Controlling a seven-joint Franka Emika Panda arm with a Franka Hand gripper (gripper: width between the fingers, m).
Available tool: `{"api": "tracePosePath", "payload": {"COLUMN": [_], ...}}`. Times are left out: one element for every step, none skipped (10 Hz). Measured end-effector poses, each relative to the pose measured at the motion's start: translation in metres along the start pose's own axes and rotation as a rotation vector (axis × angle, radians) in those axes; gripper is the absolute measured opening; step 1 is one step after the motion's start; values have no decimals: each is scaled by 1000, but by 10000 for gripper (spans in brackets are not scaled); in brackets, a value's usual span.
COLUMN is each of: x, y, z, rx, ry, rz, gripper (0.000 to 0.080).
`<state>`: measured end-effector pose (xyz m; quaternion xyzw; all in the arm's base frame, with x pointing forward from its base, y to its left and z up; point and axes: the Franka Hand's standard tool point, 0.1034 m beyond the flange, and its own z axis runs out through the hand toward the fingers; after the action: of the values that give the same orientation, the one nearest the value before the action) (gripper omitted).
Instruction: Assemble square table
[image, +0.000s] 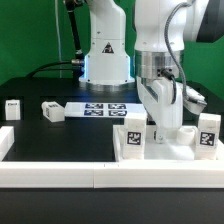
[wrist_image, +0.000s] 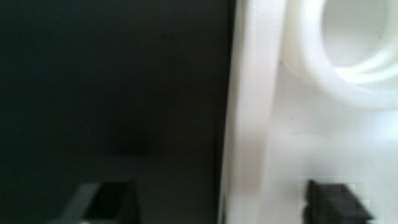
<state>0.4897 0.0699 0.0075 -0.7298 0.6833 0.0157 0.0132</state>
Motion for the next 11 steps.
{"api": "tracePosePath", "payload": {"x": [0,0,0,1,1,2,2,2,2,2,2], "y": [0,0,0,-2,-2,-2,-2,-2,-2,-2,-2], "z": [0,0,0,-1,-1,-1,-1,-1,-1,-1,-1], "rx": [0,0,0,10,10,10,10,10,10,10,10], "ry": [0,0,0,3,4,4,4,4,4,4,4], "rz": [0,-1,-1,0,0,0,0,0,0,0,0], "gripper": [405,222,74,74,57,57,57,57,57,57,57]}}
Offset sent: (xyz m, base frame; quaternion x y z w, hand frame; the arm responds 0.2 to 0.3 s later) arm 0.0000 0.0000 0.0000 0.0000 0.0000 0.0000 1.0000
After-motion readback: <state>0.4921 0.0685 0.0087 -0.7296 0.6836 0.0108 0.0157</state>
